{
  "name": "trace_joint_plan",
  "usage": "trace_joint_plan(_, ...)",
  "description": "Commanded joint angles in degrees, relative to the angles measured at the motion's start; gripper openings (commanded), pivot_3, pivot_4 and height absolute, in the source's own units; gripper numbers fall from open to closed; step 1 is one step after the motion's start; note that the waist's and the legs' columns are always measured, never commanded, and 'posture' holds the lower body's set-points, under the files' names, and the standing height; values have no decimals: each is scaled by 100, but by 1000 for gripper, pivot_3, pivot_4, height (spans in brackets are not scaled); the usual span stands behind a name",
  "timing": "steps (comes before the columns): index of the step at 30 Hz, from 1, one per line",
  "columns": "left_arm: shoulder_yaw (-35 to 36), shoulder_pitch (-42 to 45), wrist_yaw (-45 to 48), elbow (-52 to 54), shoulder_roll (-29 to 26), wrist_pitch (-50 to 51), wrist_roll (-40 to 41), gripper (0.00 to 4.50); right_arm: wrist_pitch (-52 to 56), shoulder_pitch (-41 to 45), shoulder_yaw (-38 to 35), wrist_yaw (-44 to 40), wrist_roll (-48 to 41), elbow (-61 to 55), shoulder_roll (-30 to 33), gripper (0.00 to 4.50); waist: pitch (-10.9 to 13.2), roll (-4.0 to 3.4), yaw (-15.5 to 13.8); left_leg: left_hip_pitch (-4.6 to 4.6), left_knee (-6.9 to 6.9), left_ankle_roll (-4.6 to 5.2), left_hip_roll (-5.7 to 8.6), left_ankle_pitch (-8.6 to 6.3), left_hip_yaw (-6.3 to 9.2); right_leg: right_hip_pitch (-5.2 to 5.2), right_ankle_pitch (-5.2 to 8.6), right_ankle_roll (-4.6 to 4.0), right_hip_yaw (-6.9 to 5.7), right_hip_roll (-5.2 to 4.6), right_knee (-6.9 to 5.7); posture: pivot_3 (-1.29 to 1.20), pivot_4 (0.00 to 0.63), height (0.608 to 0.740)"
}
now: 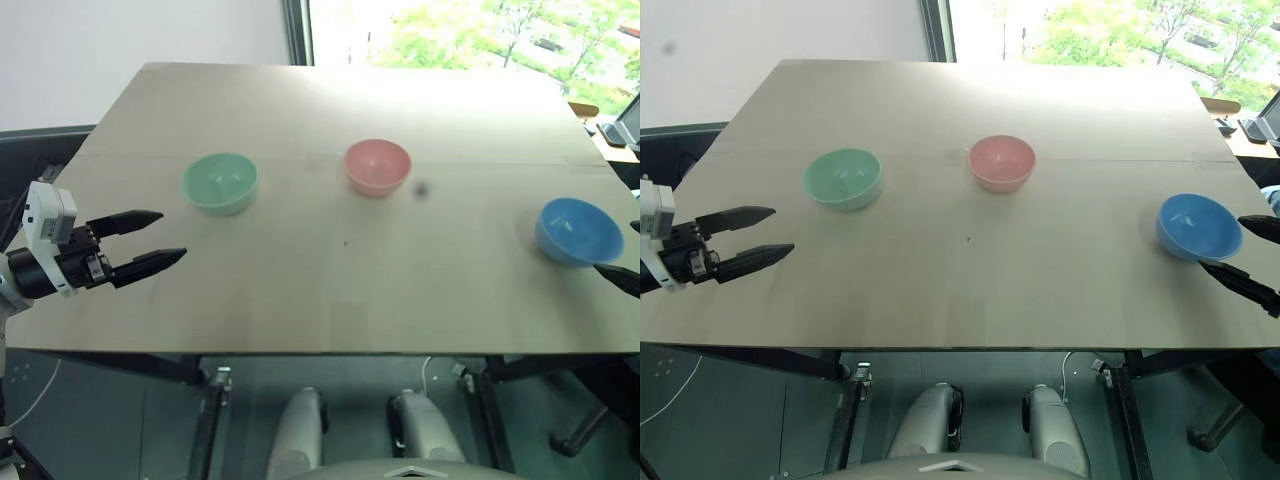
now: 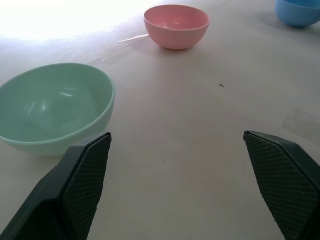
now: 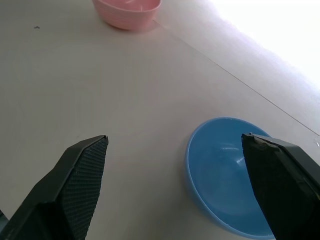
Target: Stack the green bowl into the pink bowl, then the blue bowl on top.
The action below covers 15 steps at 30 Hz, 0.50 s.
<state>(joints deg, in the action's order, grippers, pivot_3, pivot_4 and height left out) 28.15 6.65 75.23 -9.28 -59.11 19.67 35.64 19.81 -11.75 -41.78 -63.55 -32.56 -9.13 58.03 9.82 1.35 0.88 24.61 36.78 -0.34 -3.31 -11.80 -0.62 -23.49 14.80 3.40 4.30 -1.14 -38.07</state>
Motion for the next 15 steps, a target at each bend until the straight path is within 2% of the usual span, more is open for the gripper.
trace_joint_plan(1,-84,274,-9,122,31,-26,30,4482,18,31,-247,49,-22,-230,4,4500,0,0,-1,0,0,0,0,0,0,0,0,0,0,0,0,0,150,740)
trace_joint_plan(10,-517,800,-99,614,345,214,201,4482,259,727,647,600,-99,-700,-204,4500,-1,2,26,0,2,0,0,0,1,1,-5,7,0,3,-2,0,150,740)
trace_joint_plan(12,-623,930,-247,797,497,257,204,4482,194,1059,1187,1077,448,-901,-166,4500,-1,0,24,-2,3,0,0,0,0,1,-6,7,1,3,-5,0,150,740)
trace_joint_plan(15,-830,1105,-659,1233,816,451,246,4482,525,2143,2416,2038,1206,-1175,-372,4500,0,-3,61,-6,8,0,0,0,-1,2,-6,8,4,3,-10,0,150,740)
